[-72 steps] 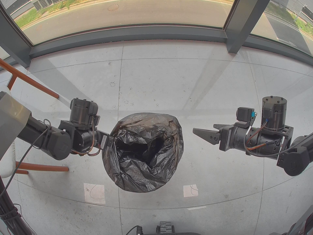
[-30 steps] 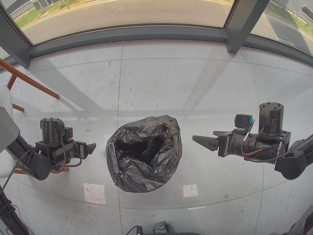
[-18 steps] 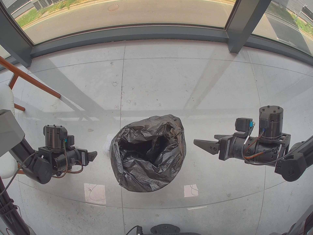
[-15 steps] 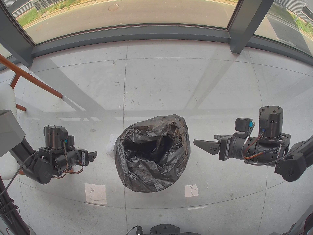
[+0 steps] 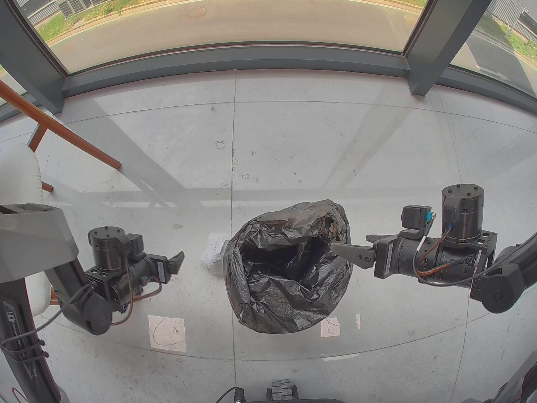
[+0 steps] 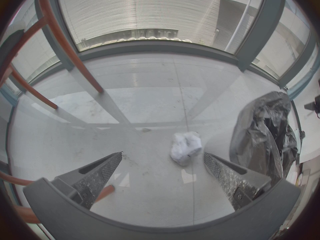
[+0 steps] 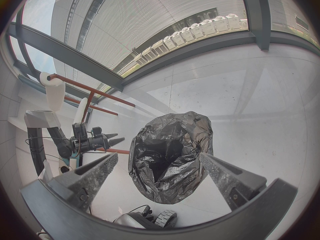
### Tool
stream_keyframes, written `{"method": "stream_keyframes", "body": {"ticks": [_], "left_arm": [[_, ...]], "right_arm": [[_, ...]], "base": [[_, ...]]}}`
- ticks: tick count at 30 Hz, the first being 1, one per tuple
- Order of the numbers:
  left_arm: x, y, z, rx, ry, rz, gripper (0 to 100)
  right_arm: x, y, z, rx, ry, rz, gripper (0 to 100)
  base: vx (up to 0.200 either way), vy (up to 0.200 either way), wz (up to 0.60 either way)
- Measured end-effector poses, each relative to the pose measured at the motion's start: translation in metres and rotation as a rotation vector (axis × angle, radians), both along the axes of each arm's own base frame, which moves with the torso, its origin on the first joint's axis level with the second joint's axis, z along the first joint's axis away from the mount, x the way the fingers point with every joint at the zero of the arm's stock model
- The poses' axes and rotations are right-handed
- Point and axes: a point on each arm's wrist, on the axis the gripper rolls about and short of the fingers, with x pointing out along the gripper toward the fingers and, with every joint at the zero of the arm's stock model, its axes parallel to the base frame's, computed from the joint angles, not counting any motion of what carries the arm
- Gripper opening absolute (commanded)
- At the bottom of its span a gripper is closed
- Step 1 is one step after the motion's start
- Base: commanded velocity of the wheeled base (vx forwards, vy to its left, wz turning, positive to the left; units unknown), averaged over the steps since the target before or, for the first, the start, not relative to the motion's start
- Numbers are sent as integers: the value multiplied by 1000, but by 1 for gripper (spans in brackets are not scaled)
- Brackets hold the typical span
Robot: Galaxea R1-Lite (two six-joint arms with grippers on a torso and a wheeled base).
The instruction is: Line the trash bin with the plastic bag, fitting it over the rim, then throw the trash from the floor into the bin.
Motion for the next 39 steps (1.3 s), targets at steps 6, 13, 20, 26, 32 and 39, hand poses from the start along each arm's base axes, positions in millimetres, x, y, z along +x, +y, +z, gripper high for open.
{"method": "stream_keyframes", "body": {"ticks": [6,13,20,26,32,39], "left_arm": [[10,-22,-13,6,2,-57,100],[35,-34,-28,24,-24,-80,100],[53,-42,-41,41,-32,-95,100],[73,-48,-51,57,-38,-102,100],[92,-54,-63,88,-57,-118,100],[112,-60,-81,122,-44,-132,100]], "right_arm": [[0,-1,0,0,2,-2,100],[0,-1,0,-1,2,-2,100],[0,-1,1,1,-4,-5,100],[0,-1,3,-5,-13,-31,100],[0,-2,3,-5,-16,-37,100],[-1,-2,4,-5,-18,-37,100]], "base": [[0,0,0],[0,0,0],[0,0,0],[0,0,0],[0,0,0],[0,0,0]]}}
